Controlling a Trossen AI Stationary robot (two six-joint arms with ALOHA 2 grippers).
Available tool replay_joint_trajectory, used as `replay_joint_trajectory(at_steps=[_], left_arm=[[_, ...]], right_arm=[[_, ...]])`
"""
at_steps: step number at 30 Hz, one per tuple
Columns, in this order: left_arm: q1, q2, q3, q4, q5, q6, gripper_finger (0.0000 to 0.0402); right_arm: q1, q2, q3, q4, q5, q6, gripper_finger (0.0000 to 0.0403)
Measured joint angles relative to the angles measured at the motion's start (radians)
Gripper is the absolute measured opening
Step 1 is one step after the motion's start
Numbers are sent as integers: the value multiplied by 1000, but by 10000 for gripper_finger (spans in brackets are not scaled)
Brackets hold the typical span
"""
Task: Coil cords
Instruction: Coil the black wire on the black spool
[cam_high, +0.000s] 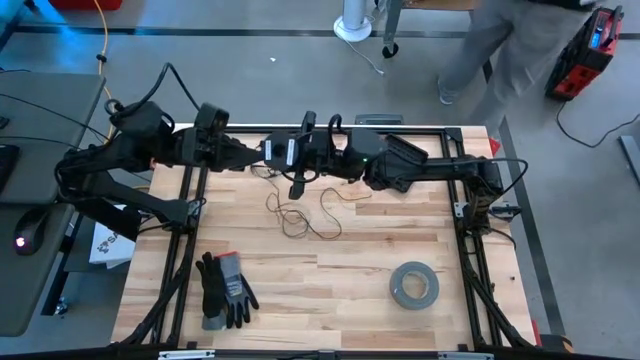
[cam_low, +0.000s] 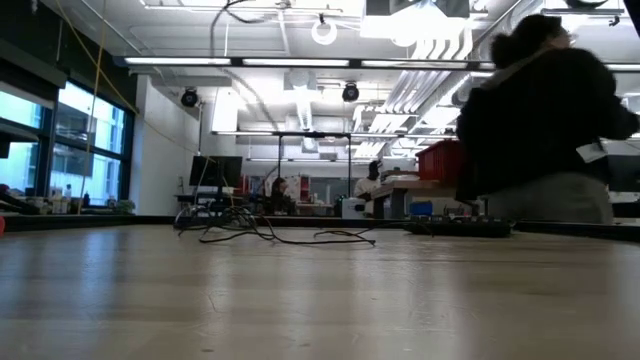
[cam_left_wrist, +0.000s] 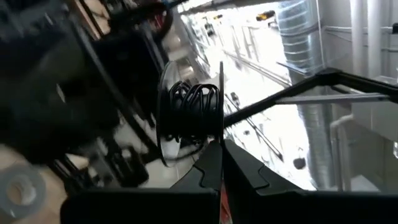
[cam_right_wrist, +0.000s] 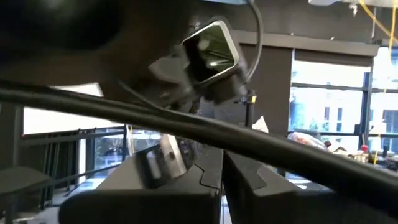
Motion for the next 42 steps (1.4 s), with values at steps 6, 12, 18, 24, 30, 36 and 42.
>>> replay_joint_trajectory(at_steps=[6,12,18,24,30,36,42], left_arm=[[0,-33,0,-77,38,-2,0],[0,-81,0,-234,39,5,0],[0,-116,0,-304,23,27,0],[2,-143,0,-376,-1,57,0],[0,-167,0,-528,4,71,0],[0,-174,0,-722,-79,115,0],[1,-174,0,-788,-84,129,0]], right_arm=[[-21,0,0,13,-2,-7,0],[-47,0,0,22,-24,-24,0],[-74,0,0,8,-51,-68,0],[-104,0,0,-47,-111,-73,0],[-129,-1,0,-107,-108,-103,0],[-151,-2,0,-164,-146,-94,0],[-159,-18,0,-321,-162,-74,0]])
